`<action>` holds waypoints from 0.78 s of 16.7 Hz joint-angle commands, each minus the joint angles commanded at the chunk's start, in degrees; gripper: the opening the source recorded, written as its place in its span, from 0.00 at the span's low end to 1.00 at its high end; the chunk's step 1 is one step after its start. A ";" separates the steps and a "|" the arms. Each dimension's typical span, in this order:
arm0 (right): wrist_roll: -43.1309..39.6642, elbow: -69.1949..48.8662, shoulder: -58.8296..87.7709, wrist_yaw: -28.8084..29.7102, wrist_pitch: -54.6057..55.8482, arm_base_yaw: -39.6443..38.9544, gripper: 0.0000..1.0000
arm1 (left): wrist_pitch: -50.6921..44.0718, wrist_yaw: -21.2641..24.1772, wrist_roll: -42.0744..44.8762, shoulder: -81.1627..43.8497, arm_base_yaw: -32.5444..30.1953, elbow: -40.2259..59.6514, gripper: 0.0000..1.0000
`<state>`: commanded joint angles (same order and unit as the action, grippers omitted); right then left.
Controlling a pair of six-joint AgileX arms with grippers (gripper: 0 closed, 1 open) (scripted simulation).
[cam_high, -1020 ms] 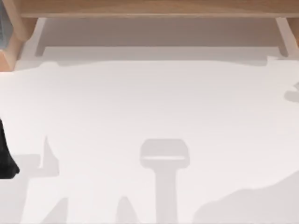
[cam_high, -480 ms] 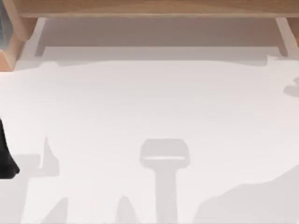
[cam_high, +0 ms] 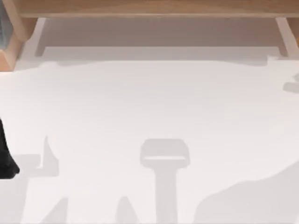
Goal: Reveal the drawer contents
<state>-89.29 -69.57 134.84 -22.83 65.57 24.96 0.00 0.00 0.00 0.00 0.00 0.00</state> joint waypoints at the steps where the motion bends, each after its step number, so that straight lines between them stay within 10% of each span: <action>1: 0.00 0.00 0.00 0.00 0.00 0.00 0.77 | 0.00 0.00 0.00 0.00 0.00 0.00 1.00; 11: 0.00 0.00 0.00 0.00 0.00 0.00 0.02 | 0.00 0.00 0.00 0.00 0.00 0.00 1.00; 13: 0.00 0.00 0.00 0.00 0.00 0.00 0.00 | 0.00 0.00 0.00 0.00 0.00 0.00 1.00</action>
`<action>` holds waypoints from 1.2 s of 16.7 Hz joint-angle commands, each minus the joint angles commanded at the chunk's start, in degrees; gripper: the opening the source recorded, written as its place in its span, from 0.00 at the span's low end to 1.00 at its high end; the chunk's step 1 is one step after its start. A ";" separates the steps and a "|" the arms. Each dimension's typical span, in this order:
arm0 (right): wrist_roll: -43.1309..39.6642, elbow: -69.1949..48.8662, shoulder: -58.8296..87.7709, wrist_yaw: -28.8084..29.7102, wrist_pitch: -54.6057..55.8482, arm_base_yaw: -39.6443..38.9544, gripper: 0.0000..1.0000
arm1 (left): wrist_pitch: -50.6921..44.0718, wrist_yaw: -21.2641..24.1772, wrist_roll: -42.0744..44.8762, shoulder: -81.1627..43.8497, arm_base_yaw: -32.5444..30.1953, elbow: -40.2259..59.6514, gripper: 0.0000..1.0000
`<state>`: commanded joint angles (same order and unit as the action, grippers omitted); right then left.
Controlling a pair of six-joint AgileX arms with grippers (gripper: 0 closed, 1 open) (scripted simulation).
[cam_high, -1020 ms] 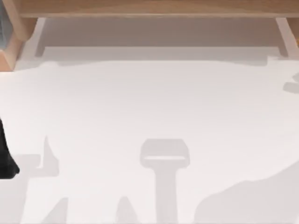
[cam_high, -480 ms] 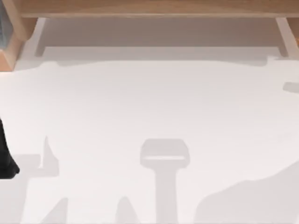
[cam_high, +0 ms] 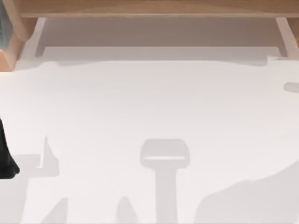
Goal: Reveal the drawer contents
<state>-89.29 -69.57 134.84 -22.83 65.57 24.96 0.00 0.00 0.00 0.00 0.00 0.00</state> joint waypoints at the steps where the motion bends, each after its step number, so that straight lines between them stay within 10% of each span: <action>1: 0.00 0.00 0.00 0.00 0.00 0.00 0.00 | 0.00 0.00 0.00 0.00 0.00 0.00 1.00; 20: 0.21 15.97 -7.01 -3.85 8.79 3.99 0.00 | 0.00 0.00 0.00 0.00 0.00 0.00 1.00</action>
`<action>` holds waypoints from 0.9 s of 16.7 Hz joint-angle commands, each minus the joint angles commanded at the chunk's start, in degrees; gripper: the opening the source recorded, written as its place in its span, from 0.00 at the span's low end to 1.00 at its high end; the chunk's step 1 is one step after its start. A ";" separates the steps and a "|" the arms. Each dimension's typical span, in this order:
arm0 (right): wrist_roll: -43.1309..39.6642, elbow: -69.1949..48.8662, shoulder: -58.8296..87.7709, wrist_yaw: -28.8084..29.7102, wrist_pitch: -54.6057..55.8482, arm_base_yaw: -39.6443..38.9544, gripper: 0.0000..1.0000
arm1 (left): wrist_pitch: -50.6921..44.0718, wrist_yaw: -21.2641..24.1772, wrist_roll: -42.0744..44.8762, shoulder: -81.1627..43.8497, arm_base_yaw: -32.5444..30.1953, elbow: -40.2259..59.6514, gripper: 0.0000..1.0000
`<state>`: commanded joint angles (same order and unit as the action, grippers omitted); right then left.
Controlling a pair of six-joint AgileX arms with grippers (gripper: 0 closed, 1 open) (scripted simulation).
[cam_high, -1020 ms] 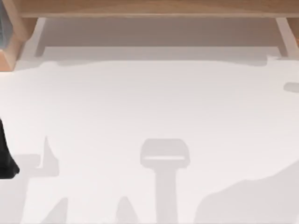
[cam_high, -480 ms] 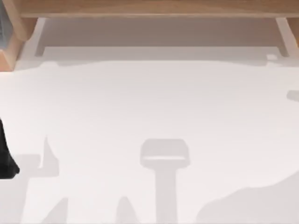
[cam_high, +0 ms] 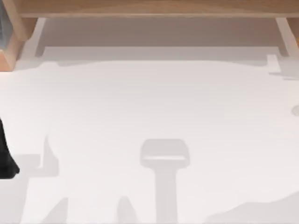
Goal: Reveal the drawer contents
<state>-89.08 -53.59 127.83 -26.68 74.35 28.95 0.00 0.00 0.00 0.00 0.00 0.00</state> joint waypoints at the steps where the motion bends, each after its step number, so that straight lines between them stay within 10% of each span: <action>1: 0.04 -0.28 0.29 0.16 -0.13 -0.17 0.00 | 0.00 0.00 0.00 0.00 0.00 0.00 1.00; 15: 0.13 13.44 -5.28 -4.87 8.11 4.74 0.00 | 0.00 0.00 0.00 0.00 0.00 0.00 1.00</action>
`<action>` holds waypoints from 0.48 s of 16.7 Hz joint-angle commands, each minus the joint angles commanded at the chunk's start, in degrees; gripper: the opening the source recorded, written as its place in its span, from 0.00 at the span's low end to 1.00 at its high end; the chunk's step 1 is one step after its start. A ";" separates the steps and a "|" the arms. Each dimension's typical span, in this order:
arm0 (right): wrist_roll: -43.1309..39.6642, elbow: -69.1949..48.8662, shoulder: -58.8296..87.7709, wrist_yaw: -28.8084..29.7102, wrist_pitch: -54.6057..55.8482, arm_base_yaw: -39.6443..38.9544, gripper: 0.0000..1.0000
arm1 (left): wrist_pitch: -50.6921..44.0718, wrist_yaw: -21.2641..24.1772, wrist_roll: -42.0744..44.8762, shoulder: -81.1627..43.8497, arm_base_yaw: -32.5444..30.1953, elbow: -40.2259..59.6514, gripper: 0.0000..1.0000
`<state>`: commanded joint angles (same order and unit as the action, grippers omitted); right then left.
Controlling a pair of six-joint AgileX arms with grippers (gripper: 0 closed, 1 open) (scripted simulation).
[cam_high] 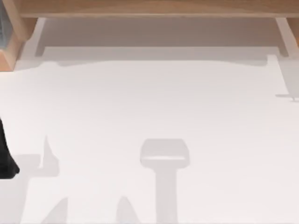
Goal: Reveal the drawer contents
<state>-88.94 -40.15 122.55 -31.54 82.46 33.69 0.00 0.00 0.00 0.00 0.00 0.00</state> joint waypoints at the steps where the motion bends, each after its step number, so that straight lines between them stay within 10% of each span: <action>1: -0.02 0.16 -0.08 -0.07 0.14 0.13 0.00 | 0.00 0.00 0.00 0.00 0.00 0.00 1.00; 8: 0.02 10.09 -3.50 -5.80 6.59 5.74 0.00 | 0.00 0.00 0.00 0.00 0.00 0.00 1.00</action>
<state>-88.93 -30.05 119.04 -37.34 89.05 39.43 0.00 0.00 0.00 0.00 0.00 0.00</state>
